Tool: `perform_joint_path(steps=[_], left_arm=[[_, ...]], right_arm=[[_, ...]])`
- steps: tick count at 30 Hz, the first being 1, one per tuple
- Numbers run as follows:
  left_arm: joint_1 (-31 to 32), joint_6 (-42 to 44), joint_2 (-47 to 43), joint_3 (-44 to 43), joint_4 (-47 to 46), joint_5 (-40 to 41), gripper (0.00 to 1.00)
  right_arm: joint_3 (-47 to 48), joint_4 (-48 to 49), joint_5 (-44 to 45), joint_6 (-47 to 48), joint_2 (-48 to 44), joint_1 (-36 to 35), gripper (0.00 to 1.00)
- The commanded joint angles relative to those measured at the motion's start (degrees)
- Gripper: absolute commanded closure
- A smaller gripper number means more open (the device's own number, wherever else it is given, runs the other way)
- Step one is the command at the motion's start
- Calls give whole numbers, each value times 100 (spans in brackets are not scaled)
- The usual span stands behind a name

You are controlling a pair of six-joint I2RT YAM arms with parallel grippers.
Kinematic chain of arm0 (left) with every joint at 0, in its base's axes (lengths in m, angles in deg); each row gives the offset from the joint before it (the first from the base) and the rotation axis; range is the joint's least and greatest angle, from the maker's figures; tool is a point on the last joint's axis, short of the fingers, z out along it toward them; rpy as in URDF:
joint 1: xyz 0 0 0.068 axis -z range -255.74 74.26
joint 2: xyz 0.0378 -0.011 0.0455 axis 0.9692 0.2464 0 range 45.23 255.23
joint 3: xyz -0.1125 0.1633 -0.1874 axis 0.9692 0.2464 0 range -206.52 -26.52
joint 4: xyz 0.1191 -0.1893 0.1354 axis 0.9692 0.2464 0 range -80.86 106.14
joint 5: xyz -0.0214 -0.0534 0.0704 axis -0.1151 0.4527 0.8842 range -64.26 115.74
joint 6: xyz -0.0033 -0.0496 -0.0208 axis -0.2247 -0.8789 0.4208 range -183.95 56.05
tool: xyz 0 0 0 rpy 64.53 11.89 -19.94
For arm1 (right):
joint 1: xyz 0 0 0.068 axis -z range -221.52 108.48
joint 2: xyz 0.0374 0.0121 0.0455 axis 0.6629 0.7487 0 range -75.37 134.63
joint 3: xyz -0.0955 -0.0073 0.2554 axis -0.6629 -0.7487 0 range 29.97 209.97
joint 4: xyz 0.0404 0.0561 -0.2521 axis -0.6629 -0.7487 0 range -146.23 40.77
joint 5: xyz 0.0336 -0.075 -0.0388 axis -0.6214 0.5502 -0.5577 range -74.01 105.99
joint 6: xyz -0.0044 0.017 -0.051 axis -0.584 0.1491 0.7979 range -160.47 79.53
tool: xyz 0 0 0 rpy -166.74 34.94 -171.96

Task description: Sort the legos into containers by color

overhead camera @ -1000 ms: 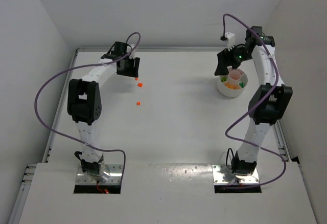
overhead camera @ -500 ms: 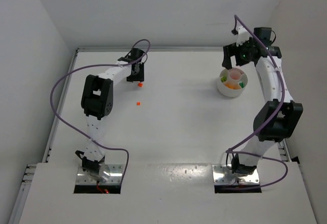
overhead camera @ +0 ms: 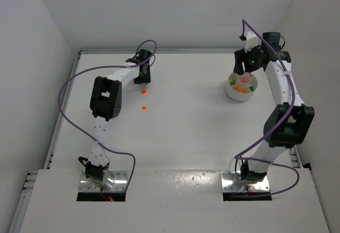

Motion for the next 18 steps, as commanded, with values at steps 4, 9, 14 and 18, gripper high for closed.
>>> perform_joint_path(steps=[4, 9, 14, 18], left_arm=[[30, -133, 366, -243, 43, 81, 56], [-84, -133, 366, -182, 96, 81, 61], [-137, -133, 366, -120, 96, 81, 64], [-137, -133, 366, -120, 96, 81, 67]], right_arm=[[460, -306, -202, 46, 108, -26, 38], [654, -422, -343, 99, 284, -26, 44], [654, -544, -614, 152, 399, -78, 53], [654, -746, -782, 213, 504, -131, 51]])
